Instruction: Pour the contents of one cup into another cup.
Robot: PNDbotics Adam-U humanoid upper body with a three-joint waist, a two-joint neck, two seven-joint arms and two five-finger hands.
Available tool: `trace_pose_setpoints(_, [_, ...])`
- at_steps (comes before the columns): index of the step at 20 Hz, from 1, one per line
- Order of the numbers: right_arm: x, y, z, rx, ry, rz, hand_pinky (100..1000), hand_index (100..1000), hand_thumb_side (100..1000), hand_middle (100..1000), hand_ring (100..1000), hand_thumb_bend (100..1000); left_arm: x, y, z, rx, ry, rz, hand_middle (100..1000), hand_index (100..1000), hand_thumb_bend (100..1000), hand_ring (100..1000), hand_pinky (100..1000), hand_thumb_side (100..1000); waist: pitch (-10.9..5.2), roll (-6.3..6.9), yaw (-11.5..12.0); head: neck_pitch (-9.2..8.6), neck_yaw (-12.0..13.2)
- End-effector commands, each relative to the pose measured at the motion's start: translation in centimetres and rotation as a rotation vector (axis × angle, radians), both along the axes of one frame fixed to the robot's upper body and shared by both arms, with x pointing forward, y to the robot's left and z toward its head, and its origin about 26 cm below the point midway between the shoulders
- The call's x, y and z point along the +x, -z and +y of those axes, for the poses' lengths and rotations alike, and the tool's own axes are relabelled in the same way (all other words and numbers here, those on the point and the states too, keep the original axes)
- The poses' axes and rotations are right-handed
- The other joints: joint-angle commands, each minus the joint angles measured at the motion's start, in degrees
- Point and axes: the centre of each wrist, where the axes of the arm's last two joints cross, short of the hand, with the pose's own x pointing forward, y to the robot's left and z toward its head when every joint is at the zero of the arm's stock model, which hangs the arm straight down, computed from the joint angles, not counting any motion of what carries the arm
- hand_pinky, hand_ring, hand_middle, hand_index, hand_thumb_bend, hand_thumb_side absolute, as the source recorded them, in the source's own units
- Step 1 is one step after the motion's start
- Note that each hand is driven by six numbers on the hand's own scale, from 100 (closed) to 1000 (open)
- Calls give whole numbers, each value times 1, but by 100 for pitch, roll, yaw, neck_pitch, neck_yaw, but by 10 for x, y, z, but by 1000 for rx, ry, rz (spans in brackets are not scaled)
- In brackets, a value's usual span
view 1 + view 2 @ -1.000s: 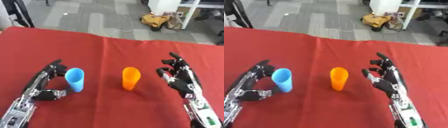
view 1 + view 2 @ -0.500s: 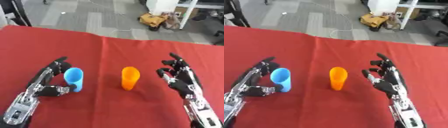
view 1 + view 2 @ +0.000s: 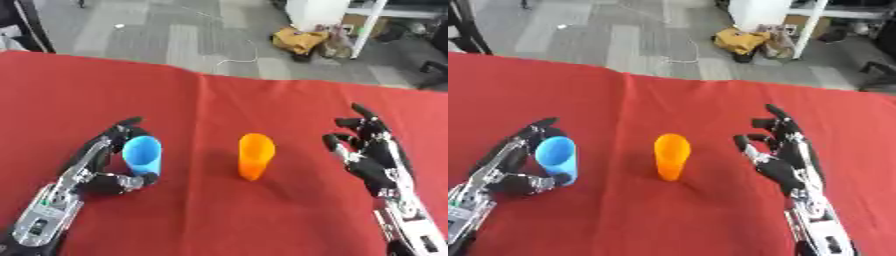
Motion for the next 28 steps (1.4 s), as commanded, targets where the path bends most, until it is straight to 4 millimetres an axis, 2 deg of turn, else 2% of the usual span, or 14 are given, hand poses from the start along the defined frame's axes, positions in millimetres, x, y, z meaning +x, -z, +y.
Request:
trace_pose_setpoints(1, [-2, -13, -9, -15, 40, -46, 679, 894, 100, 582, 815, 527, 5, -12, -3, 26, 29, -39, 697, 950, 633, 720, 739, 100, -78, 14, -30, -7, 27])
trace_pose_setpoints(9, [-6, -16, -19, 4, 118, -67, 680, 894, 100, 583, 815, 527, 5, -11, -7, 50, 58, -39, 643, 945, 613, 672, 711, 100, -65, 19, -100, -11, 55])
trace_pose_setpoints(13, [-7, -17, -20, 11, 135, -69, 680, 895, 100, 583, 816, 527, 5, -10, -8, 56, 68, -35, 597, 939, 605, 602, 666, 100, -57, 28, -124, -12, 53])
trace_pose_setpoints(20, [-7, -16, -21, 15, 145, -67, 679, 895, 100, 583, 816, 526, 3, -3, -9, 69, 76, -13, 539, 928, 572, 537, 602, 100, -46, 31, -121, 1, 45])
trace_pose_setpoints(25, [-7, -15, -21, 16, 147, -66, 679, 895, 100, 583, 816, 526, 3, -1, -9, 73, 78, -9, 533, 927, 565, 532, 596, 100, -45, 31, -116, 4, 43])
trace_pose_setpoints(26, [-7, -15, -21, 16, 148, -67, 679, 895, 100, 583, 816, 526, 2, 0, -9, 75, 80, -7, 490, 921, 516, 492, 556, 100, -45, 31, -115, 3, 42])
trace_pose_setpoints(28, [-8, -15, -22, 17, 149, -66, 679, 895, 100, 583, 817, 526, 1, 4, -11, 81, 89, 7, 454, 911, 478, 454, 507, 100, -50, 27, -112, 4, 37])
